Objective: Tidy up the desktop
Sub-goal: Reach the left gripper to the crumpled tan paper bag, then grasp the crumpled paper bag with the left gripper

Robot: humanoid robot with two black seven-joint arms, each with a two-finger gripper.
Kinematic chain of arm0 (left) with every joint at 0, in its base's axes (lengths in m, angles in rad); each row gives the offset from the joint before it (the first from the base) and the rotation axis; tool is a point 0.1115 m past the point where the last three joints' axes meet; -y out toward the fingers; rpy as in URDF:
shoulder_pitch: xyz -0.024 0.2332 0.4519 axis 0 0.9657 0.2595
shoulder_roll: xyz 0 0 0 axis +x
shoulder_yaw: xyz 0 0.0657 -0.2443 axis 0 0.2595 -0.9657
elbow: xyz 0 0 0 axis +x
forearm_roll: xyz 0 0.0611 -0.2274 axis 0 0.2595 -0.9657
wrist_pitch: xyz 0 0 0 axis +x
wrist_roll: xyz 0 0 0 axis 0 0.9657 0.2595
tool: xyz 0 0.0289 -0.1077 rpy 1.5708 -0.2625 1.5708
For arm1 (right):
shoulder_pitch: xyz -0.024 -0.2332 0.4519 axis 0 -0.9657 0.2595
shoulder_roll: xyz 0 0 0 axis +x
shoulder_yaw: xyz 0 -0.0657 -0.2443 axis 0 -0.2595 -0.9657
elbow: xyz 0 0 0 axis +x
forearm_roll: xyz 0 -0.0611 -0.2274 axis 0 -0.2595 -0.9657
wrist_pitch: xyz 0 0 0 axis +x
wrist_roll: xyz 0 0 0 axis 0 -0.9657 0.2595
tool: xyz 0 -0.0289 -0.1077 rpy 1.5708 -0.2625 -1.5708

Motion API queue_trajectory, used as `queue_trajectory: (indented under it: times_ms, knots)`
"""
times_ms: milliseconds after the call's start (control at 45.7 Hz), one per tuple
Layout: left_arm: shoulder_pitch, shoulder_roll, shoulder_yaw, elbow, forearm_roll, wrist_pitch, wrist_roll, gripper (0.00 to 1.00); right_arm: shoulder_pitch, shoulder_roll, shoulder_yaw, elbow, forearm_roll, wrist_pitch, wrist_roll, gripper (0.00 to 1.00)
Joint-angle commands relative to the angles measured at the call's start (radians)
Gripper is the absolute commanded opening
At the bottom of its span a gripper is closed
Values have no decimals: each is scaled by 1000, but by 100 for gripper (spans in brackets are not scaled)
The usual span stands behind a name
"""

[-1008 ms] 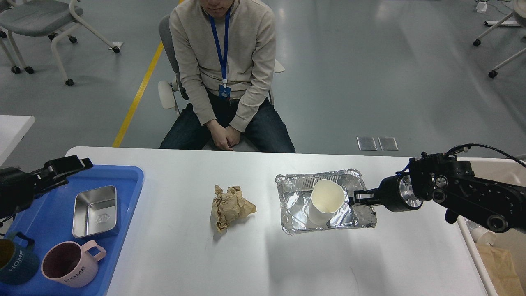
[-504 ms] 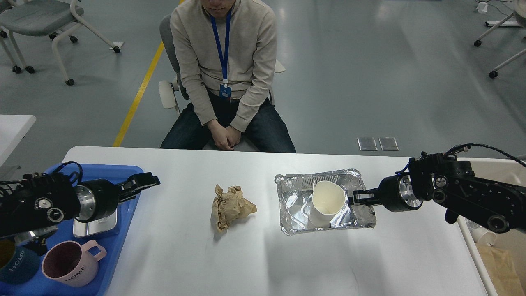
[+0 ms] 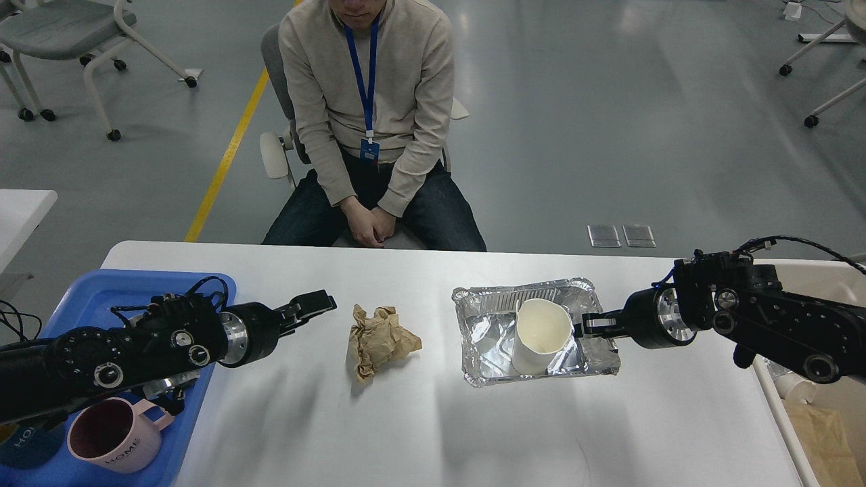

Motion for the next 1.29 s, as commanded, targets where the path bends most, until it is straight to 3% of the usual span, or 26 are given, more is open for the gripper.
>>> queue_trajectory:
  times_ms: [0,394,570,854,1095,1183,1270]
  knots:
    - [20,-69,0,71,0,-4,-1,96,0,2,0,0,0,0,0,0]
    - [60,-228,-31,232,0,-16,-4,96,0,-2,3,0,0,0,0,0]
    - [74,-296,-25,301,0,-76,-1,96,0,-2,3,0,2,-1,0,0]
    - [77,-343,-5,330,3,-84,-1,94,0,-5,9,1,2,-1,0,0]
    - [75,-348,44,332,17,-73,-27,73,0,-3,6,3,2,-1,0,0]
    - [69,-350,75,332,19,-71,-27,58,0,-2,6,3,2,-1,0,0]
    - [70,-348,78,332,19,-74,-29,36,0,-3,6,3,2,-1,0,0]
